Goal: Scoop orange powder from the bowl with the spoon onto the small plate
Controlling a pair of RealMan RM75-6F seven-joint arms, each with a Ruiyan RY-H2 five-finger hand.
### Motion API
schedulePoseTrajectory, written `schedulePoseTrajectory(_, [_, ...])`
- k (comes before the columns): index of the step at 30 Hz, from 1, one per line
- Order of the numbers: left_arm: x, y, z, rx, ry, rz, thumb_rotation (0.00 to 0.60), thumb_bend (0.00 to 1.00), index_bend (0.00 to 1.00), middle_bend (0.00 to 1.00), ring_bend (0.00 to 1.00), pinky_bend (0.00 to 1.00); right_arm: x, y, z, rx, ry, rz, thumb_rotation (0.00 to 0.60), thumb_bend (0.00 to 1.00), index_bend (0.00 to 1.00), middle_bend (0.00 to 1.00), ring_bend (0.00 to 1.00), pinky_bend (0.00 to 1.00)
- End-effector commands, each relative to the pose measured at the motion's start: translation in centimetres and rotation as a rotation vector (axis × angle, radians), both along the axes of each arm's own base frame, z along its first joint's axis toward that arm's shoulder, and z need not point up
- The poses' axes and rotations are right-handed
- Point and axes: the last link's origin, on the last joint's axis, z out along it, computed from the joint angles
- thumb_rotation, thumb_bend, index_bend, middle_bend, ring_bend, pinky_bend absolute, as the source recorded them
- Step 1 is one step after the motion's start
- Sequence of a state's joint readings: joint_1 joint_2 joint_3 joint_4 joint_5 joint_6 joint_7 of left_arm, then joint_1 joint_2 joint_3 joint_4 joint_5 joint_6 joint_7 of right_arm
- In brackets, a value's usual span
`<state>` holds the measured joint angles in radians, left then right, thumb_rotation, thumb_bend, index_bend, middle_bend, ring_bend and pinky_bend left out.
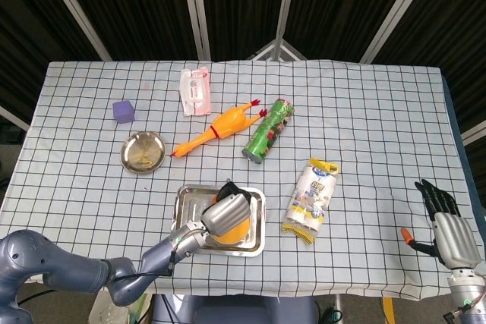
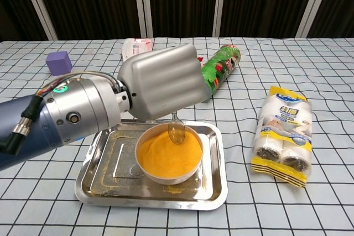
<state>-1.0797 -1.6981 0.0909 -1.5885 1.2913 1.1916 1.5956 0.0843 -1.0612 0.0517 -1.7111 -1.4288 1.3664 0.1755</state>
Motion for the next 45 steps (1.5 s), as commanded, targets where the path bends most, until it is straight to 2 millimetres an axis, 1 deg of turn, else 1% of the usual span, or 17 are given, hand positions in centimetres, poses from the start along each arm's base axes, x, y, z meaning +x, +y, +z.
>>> schedulePoseTrajectory(1, [-0.1, 0.2, 0.1, 0.008, 0.008, -0.008, 0.6, 0.79, 0.83, 1.0, 1.0, 0.99, 0.0, 0.0, 0.0, 0.001, 0.0, 0.0, 0.6, 0.36, 0.0, 0.0, 0.0, 0.0])
schedulePoseTrajectory(15, [-0.7, 1.2, 1.6, 0.027, 0.006, -0.026, 0.6, 0.79, 0.83, 1.0, 1.0, 0.99, 0.0, 0.0, -0.1, 0.004, 0.004, 0.002, 0.6, 0.36, 0.0, 0.0, 0.0, 0.0])
schedulePoseTrajectory(24, [-1.4, 1.4, 1.0, 0.006, 0.031, -0.022, 0.6, 0.79, 0.83, 1.0, 1.0, 0.99, 0.0, 0.0, -0.1, 0.003, 0.002, -0.004, 0.6, 0.36, 0.0, 0.0, 0.0, 0.0])
schedulePoseTrajectory(29, [-1.4, 1.0, 0.3, -0.017, 0.025, -0.028, 0.6, 0.79, 0.83, 1.0, 1.0, 0.99, 0.0, 0.0, -0.1, 0.006, 0.0, -0.007, 0.6, 0.36, 0.0, 0.0, 0.0, 0.0])
schedulePoseTrajectory(36, [-1.0, -0.3, -0.4, -0.068, -0.009, -0.033, 0.6, 0.79, 0.83, 1.0, 1.0, 0.99, 0.0, 0.0, -0.1, 0.006, -0.003, -0.012, 0.6, 0.36, 0.0, 0.0, 0.0, 0.0])
schedulePoseTrajectory(39, [-0.8, -0.7, -0.3, -0.083, -0.028, -0.035, 0.6, 0.79, 0.83, 1.0, 1.0, 0.99, 0.0, 0.0, -0.1, 0.008, -0.002, -0.01, 0.6, 0.36, 0.0, 0.0, 0.0, 0.0])
schedulePoseTrajectory(45, [-0.6, -1.4, 0.4, -0.103, -0.059, -0.041, 0.6, 0.79, 0.83, 1.0, 1.0, 0.99, 0.0, 0.0, -0.2, 0.008, 0.0, -0.01, 0.6, 0.36, 0.0, 0.0, 0.0, 0.0])
